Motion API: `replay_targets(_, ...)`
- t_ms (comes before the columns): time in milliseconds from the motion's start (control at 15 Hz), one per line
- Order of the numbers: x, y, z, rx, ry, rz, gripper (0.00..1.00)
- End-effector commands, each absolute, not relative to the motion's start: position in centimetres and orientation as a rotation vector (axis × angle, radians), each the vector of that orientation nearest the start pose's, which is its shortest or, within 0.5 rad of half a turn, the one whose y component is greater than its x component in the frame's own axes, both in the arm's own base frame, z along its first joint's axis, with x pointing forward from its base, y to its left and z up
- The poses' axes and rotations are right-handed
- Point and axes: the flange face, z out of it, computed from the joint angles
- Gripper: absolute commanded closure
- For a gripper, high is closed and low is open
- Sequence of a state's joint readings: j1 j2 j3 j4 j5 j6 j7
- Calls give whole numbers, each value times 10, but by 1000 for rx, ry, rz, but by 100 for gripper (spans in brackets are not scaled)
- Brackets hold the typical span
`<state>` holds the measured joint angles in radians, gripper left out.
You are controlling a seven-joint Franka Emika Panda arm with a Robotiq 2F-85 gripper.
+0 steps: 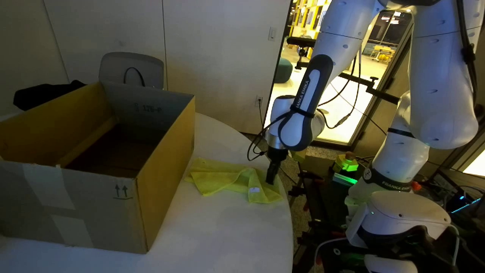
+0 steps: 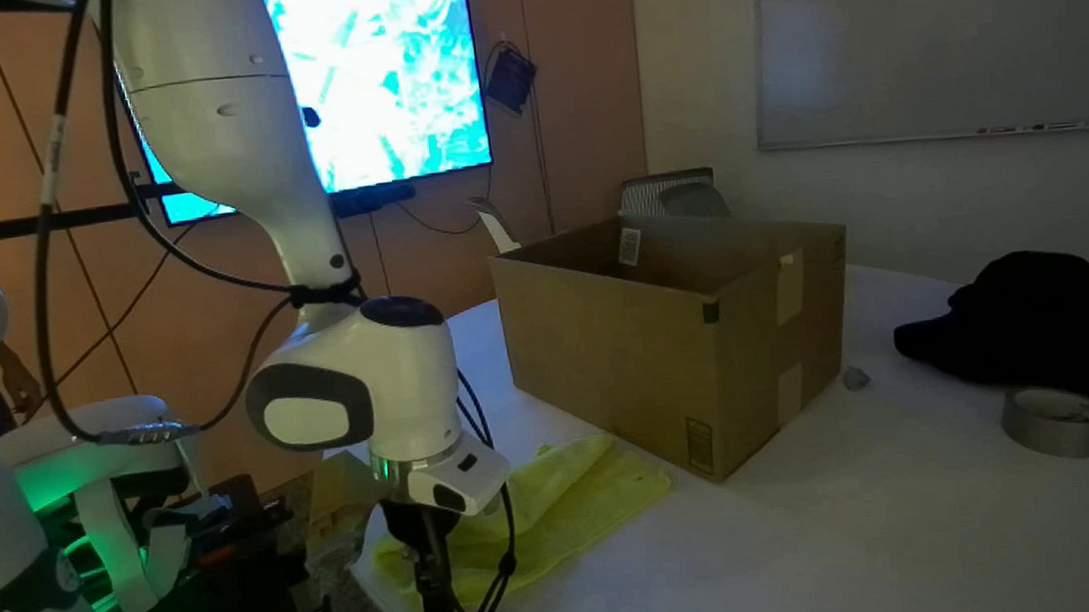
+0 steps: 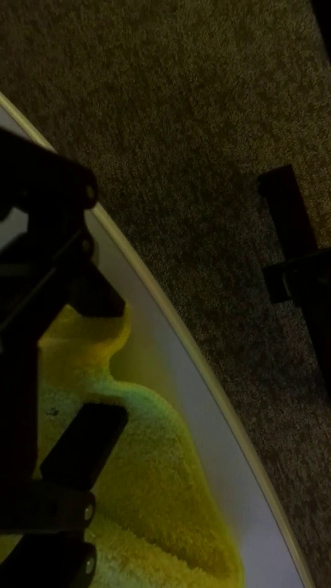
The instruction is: Put the marker on the cloth, fold it and put the cloth in the box
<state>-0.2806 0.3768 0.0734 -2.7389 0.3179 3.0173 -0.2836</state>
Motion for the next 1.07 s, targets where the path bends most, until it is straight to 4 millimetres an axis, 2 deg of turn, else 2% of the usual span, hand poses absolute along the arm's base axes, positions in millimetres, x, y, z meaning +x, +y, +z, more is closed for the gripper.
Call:
replay_targets(0,352,-88,100,-3045,321,127,74)
replay_targets(200,355,-87,110,-3042,298,113,95)
replay_targets(333,358,-87,123,-3041,279,87,100)
replay_targets(667,374,-81,160,-3053,178,-42,96)
replay_targets(867,389,-67,178,-3051,91,-108,97)
replay_targets(1000,401,-52,182,-3046,23,-119,96)
